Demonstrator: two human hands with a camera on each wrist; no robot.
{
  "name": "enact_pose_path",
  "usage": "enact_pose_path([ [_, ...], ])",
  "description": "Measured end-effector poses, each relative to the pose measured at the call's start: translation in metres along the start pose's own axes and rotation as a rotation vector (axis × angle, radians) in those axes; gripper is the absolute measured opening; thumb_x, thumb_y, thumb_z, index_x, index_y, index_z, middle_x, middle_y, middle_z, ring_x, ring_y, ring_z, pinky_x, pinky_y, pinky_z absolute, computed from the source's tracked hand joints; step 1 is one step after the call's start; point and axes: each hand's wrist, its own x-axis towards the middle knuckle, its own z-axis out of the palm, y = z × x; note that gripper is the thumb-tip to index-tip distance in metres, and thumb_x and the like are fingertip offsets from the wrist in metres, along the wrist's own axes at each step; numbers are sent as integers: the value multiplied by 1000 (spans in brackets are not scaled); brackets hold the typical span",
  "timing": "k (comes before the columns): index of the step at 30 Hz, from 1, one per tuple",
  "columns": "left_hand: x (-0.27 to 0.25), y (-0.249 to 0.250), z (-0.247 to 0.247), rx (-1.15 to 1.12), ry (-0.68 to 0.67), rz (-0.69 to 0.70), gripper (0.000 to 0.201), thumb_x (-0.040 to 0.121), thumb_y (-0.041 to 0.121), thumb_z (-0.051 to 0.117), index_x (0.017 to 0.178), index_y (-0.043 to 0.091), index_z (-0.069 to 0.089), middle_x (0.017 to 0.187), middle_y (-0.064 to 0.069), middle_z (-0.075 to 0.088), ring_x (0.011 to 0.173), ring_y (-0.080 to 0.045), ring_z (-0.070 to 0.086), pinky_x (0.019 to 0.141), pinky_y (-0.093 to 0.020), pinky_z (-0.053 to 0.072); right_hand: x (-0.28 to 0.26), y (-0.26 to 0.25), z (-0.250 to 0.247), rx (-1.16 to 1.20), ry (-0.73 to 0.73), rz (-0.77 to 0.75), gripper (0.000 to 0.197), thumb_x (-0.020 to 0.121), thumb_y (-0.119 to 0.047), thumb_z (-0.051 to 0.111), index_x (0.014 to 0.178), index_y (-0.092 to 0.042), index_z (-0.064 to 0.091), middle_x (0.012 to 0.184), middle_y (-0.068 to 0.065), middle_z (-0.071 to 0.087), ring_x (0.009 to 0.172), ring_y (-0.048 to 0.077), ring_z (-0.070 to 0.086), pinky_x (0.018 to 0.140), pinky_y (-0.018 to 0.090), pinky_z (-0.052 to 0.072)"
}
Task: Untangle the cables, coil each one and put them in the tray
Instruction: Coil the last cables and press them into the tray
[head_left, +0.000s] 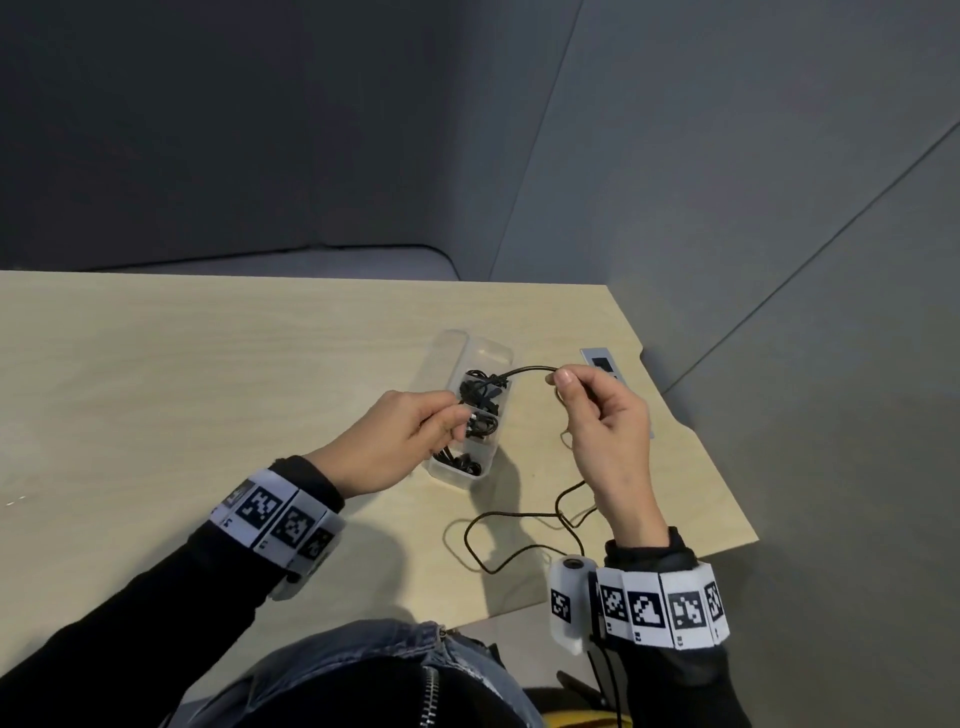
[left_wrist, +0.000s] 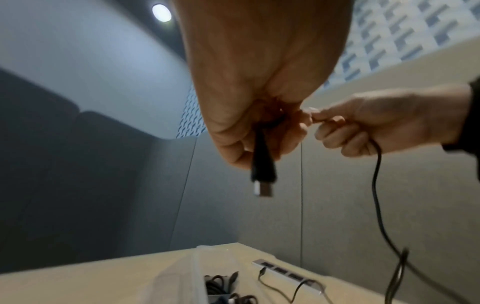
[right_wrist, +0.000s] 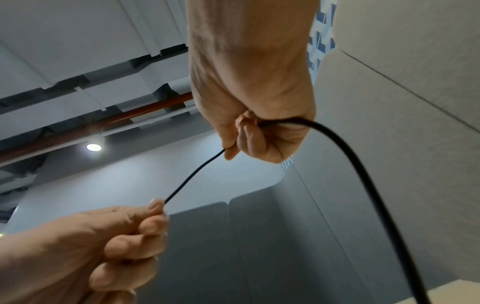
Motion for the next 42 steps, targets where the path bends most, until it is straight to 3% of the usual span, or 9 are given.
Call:
enact_pose_path([
  [4, 9, 2, 0, -112, -25, -82, 20, 97, 18, 49, 91, 8, 65, 61, 4, 61, 49, -11, 45, 54, -23, 41, 8, 8, -11, 86, 243, -5, 14, 94, -15, 57, 88, -18, 70, 67, -15, 61, 56, -3, 48, 60, 15, 39],
  [11, 10, 9, -2, -355, -15, -176, 26, 101, 17, 39, 94, 6, 61, 92, -8, 74, 67, -22, 70, 61, -23, 51, 13, 19, -23, 78, 258, -13, 13, 92, -20, 60, 86, -26, 71, 61, -16, 58, 55, -1, 47, 58, 16, 38],
  [17, 19, 17, -11, -924, 313, -135, 30, 101, 15, 35, 106, 6, 63, 112, -3, 69, 108, -21, 64, 88, -28, 54, 3, 34, -16, -252, -335, 248, 15, 90, -27, 62, 81, -27, 75, 81, -17, 71, 72, 1, 54, 70, 21, 42],
  [23, 16, 22, -11, -1062, 354, -157, 29, 102, 27, 30, 92, 15, 54, 95, 2, 72, 106, -24, 66, 89, -53, 48, -16, 25, 8, -288, -721, 304, 25, 94, -25, 58, 89, -8, 75, 48, -22, 59, 54, -13, 53, 59, 4, 35],
  [25, 17, 26, -9, -1129, 419, -133, 28, 103, 30, 29, 89, 17, 50, 70, 5, 60, 82, -19, 69, 85, -60, 50, -20, 26, 18, -285, -709, 255, 25, 92, -34, 60, 81, -18, 76, 66, -12, 67, 70, 0, 57, 73, 20, 43],
  [29, 17, 33, -10, -1164, 481, -61, 28, 103, 31, 28, 93, 17, 50, 64, 5, 42, 54, -8, 43, 75, -53, 55, -27, 28, 32, -277, -649, 158, 27, 90, -42, 58, 73, -27, 72, 59, -4, 50, 58, 12, 39, 61, 29, 33],
  [34, 15, 36, -11, -1144, 456, -3, 31, 103, 30, 28, 104, 17, 56, 91, 0, 65, 81, -11, 64, 90, -41, 54, -33, 27, 41, -194, -532, 102, 28, 89, -45, 56, 76, -25, 72, 54, 0, 53, 55, 8, 39, 59, 28, 34],
  [38, 12, 27, -10, -964, 405, -57, 34, 103, 24, 29, 111, 11, 59, 117, -3, 67, 114, -17, 61, 97, -33, 48, -28, 17, 36, -81, -422, 105, 25, 96, -21, 54, 84, -8, 73, 44, -19, 50, 47, -3, 44, 57, 11, 34],
  [42, 11, 18, -8, -858, 339, -182, 38, 103, 16, 28, 111, 2, 62, 112, -8, 70, 113, -18, 62, 99, -31, 46, -25, 17, 30, -69, -345, 98, 25, 95, -26, 55, 77, -20, 71, 43, -12, 35, 48, 7, 27, 49, 23, 27],
])
